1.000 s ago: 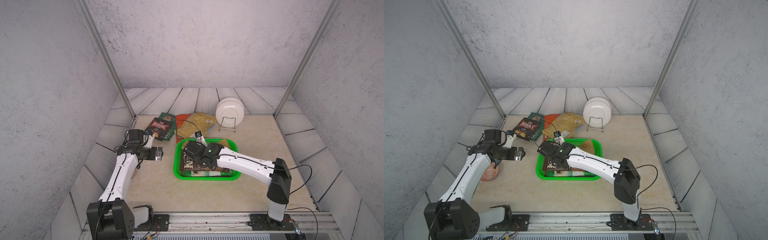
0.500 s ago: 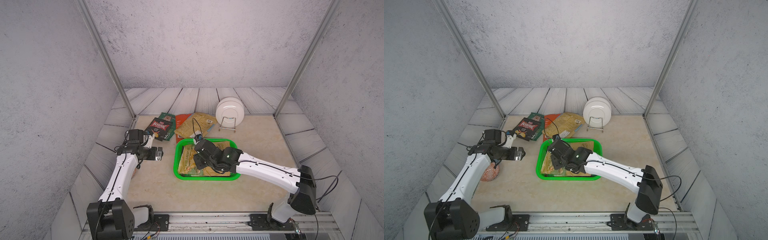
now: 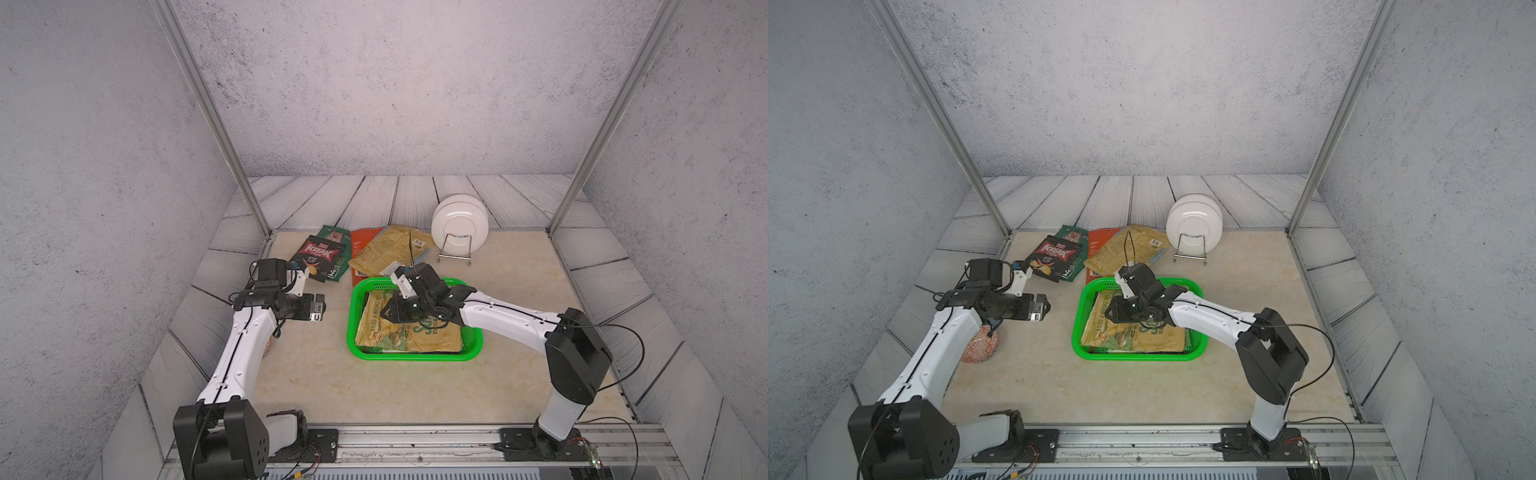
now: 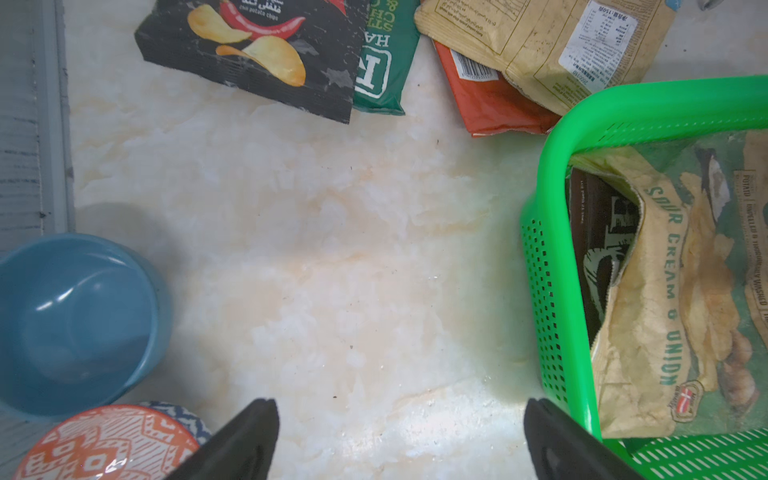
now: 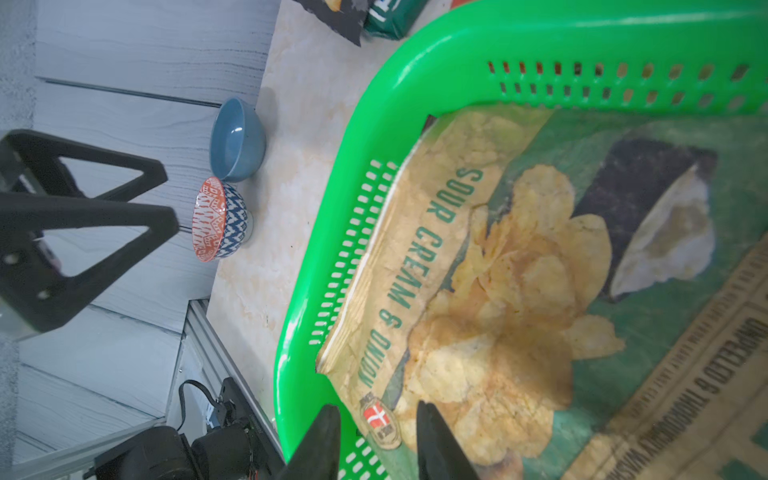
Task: Put the potato chips into the basket
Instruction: Place the potato chip in the basket.
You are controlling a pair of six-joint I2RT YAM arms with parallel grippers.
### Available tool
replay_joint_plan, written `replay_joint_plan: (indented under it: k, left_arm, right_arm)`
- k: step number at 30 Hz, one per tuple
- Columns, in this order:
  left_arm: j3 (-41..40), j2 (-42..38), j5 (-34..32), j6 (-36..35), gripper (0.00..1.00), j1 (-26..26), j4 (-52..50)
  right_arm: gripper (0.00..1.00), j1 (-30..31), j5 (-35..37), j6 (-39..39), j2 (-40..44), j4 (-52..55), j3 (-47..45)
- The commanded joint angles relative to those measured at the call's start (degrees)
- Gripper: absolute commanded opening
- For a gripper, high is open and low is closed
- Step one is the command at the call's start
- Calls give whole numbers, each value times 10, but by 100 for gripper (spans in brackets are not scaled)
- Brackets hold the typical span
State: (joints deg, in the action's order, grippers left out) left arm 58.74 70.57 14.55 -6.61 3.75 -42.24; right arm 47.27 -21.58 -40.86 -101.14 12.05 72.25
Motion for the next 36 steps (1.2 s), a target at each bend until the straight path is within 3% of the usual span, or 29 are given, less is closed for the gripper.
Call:
replay_joint_plan:
  k: [1, 8, 14, 20, 29, 36]
  left_arm:
    - [1, 2, -12, -18, 99, 4, 17]
    - [-6, 17, -33, -52, 99, 3, 56]
    - [13, 82, -88, -101, 98, -3, 124]
    - [88, 199, -167, -143, 95, -39, 154]
    - [263, 383, -241, -114, 91, -81, 108]
    - [351, 494, -354, -154, 90, -125, 126]
  right_arm:
    - [37, -15, -34, -3, -19, -27, -21]
    - [40, -34, -25, 32, 20, -3, -54]
    - [40, -36, 19, 80, 80, 40, -49]
    - [40, -36, 59, 95, 132, 34, -71]
    - [40, -36, 80, 96, 152, 27, -84]
    - [40, -36, 87, 96, 157, 34, -85]
